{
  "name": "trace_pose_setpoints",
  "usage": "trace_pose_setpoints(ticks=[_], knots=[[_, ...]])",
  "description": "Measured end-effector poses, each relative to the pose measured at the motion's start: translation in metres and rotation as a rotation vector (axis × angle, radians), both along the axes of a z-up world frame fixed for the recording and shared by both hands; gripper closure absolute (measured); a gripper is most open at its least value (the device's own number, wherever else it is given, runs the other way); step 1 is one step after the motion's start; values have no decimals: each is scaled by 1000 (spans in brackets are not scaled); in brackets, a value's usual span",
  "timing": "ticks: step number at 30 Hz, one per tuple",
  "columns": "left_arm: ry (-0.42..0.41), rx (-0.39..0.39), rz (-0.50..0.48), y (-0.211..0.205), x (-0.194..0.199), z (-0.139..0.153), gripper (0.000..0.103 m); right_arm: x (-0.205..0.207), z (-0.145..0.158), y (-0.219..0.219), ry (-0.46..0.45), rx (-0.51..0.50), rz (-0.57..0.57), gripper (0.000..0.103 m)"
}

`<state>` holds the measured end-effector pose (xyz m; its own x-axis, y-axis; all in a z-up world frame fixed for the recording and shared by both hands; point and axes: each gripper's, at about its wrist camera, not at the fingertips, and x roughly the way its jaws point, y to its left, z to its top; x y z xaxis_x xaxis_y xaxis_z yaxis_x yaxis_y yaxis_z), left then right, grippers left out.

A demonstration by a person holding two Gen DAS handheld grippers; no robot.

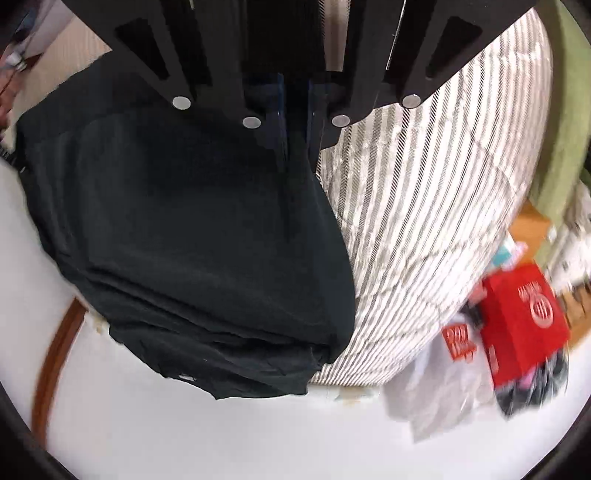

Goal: Fold small clothes
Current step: 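Move both tools to the sweatshirt hem and close them on it, then lift the hem with both tools and fold it over toward the collar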

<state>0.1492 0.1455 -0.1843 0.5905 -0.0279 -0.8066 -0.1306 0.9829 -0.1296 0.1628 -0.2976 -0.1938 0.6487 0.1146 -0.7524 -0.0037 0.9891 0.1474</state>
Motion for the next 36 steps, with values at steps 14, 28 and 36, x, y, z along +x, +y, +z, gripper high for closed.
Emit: trace_pose_setpoints(ticks=[14, 28, 36], knots=[[-145, -181, -94, 3, -71, 67, 96, -79, 53, -37, -184, 104, 57, 93], [-351, -135, -67, 1, 12, 129, 96, 24, 127, -34, -307, 180, 6, 92], [-321, -73, -21, -3, 108, 120, 96, 120, 125, -27, -283, 185, 7, 92]])
